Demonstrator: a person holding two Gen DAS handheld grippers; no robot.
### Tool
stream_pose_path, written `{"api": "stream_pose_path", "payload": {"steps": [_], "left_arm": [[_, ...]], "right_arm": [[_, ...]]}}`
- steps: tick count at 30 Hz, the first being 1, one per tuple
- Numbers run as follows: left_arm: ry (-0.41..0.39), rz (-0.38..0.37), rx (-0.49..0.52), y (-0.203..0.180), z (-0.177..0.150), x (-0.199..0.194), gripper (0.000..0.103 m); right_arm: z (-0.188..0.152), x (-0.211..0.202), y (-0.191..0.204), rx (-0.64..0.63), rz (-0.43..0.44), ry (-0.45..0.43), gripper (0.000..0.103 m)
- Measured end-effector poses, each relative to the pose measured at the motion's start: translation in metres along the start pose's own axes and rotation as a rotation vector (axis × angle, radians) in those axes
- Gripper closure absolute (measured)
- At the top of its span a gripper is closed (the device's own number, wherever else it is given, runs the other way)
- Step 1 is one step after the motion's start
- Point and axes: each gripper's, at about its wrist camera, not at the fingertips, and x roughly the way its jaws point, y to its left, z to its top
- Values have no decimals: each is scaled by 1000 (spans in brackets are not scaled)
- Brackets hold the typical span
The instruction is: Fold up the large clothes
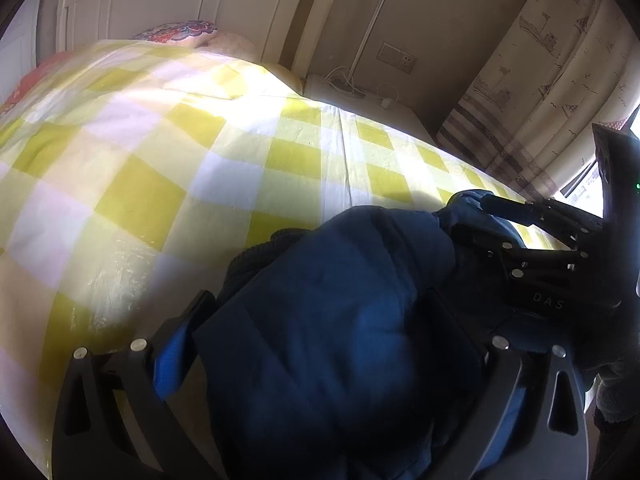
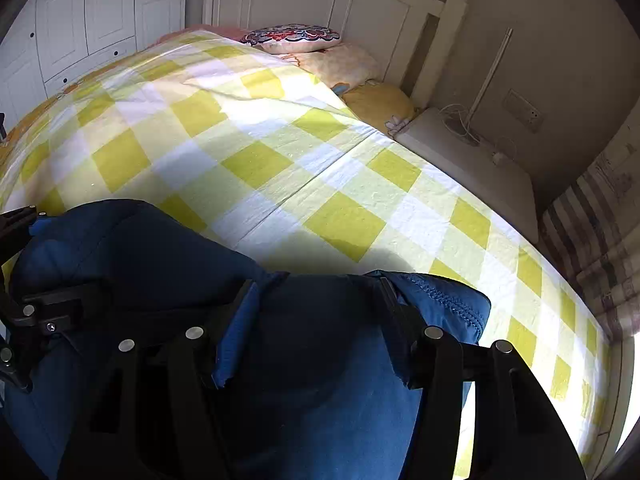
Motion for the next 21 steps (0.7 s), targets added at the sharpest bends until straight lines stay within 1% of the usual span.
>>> {"api": "stream_pose_path", "payload": {"steps": [1, 3, 4, 5, 6, 8, 9, 11, 12, 13, 14, 16, 18, 21], "left_arm": [[-3, 1, -13, 4, -1, -5, 2], [-14, -2, -32, 11, -7, -18, 2], [-13, -10, -31, 12, -11, -24, 2], [-4, -24, -28, 13, -16, -30, 2], [6, -42, -22, 14, -21, -37, 2], [28, -78, -18, 15, -29, -48, 2], [45, -92, -18, 16, -35, -52, 2], [74, -108, -37, 21, -46, -55, 2], [80, -128, -53, 24, -51, -56, 2], [88, -152, -72, 27, -54, -56, 2], [97, -182, -99, 32, -58, -55, 2], [119, -255, -169, 43, -65, -51, 2], [133, -328, -231, 53, -73, -50, 2], [143, -417, -271, 61, -87, -51, 2]], "right_arm": [[-5, -16, -7, 51, 35, -36, 49], [-25, -56, -28, 211, 171, -138, 39], [-39, -74, -39, 296, 210, -175, 21], [-55, -91, -47, 372, 236, -203, 9], [-72, -105, -53, 419, 269, -223, 9], [-104, -122, -56, 452, 365, -228, 8], [-120, -125, -54, 455, 389, -207, 8], [-146, -126, -44, 454, 390, -138, 8], [-158, -123, -38, 453, 404, -102, 8], [-169, -121, -32, 454, 433, -77, 8], [-178, -120, -27, 471, 478, -74, 8], [-189, -117, -20, 512, 567, -67, 8], [-193, -115, -16, 520, 594, -62, 8], [-195, -109, -16, 548, 647, -49, 7]]}}
